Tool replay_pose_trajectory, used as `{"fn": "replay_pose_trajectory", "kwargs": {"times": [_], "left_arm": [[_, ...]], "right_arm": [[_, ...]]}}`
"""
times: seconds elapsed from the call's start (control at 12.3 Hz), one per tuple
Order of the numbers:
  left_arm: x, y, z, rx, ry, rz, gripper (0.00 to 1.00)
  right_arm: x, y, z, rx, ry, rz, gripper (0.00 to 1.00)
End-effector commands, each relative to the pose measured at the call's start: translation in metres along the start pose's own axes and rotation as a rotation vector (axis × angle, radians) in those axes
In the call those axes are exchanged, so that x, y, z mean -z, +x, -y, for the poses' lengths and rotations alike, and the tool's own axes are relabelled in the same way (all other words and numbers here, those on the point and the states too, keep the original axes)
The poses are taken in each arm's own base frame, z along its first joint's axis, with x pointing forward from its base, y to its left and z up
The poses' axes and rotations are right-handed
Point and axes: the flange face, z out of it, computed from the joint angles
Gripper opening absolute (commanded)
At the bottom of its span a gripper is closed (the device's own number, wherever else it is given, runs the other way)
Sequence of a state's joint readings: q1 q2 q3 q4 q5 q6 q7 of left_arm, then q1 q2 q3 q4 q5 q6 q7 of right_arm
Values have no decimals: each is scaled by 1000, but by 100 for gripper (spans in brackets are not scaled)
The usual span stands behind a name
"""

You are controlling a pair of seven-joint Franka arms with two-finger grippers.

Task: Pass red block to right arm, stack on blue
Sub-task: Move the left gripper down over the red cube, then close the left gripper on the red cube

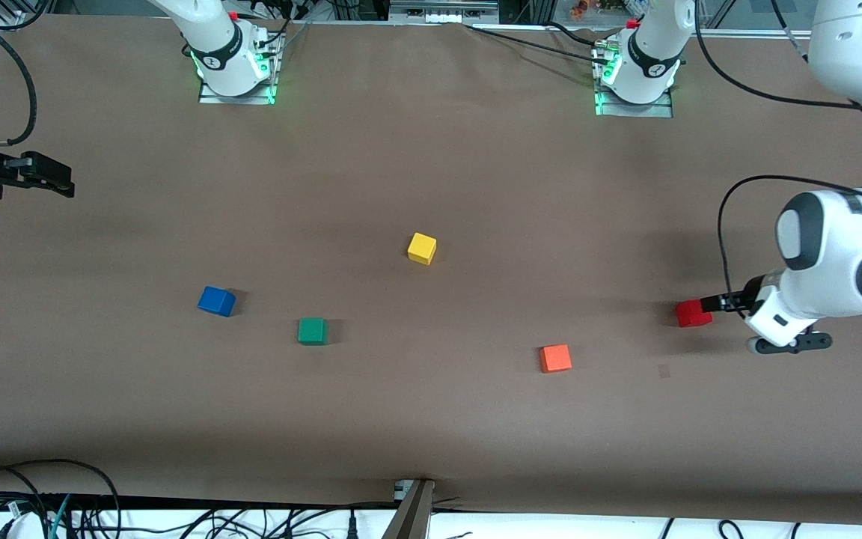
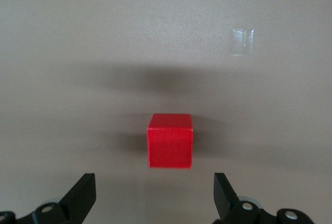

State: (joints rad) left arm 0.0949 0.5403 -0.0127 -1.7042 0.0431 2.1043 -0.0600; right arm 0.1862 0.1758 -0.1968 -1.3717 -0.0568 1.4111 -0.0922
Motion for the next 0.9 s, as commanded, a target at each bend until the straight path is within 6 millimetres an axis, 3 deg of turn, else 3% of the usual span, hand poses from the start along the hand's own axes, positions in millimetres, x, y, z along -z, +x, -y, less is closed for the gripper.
{"fn": "replay_pose_trajectory", "kwargs": {"times": [0.0, 0.24, 0.49, 0.65, 0.81], "left_arm": [[-42, 9, -2, -20, 0, -33, 100], [-77, 17, -3, -21, -4, -54, 100], [-80, 17, -6, -25, -5, -56, 100], [-72, 17, -8, -79, -2, -59, 39], [-65, 17, -9, -112, -1, -61, 5]], "right_arm": [[5, 1, 3, 1, -2, -17, 100], [5, 0, 1, 4, -1, -15, 100], [4, 1, 1, 4, 0, -14, 100], [5, 0, 1, 5, 0, -15, 100], [5, 0, 0, 2, -1, -17, 100]]}}
